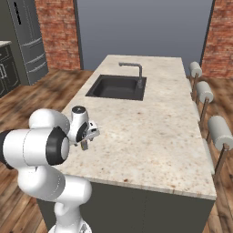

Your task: Pick the boxed drink, can from the counter and place them in the open cabinet.

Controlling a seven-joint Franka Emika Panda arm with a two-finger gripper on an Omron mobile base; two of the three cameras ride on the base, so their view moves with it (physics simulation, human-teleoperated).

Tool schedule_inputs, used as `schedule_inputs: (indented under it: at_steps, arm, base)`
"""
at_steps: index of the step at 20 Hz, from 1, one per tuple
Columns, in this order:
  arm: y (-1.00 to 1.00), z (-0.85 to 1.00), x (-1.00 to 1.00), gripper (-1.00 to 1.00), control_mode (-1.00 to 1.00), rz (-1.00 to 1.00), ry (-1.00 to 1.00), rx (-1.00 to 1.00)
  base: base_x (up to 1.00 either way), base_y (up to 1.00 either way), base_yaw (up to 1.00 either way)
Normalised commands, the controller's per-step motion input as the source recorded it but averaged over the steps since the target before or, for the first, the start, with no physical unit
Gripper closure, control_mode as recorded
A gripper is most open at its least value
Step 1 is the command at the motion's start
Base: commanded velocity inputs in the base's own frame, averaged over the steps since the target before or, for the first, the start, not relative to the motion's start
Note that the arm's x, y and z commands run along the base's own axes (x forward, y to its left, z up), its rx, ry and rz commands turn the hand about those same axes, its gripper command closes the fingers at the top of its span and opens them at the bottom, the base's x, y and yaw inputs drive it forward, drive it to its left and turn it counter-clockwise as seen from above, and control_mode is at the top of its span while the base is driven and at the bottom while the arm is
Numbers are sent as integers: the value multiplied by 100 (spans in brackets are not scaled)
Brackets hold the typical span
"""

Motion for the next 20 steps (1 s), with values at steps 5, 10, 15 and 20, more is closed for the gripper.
schedule_inputs:
  at_steps: [5, 10, 15, 20]
  arm:
    - [0, 0, 0, -100, -100, 0, 0, 0]
    - [0, 0, 0, 100, -100, 0, 0, 0]
    - [0, 0, 0, 100, -100, 0, 0, 0]
    - [0, 0, 1, 100, -100, 0, 0, 0]
  base:
    - [0, 0, 0]
    - [0, 0, 0]
    - [0, 0, 0]
    - [0, 0, 0]
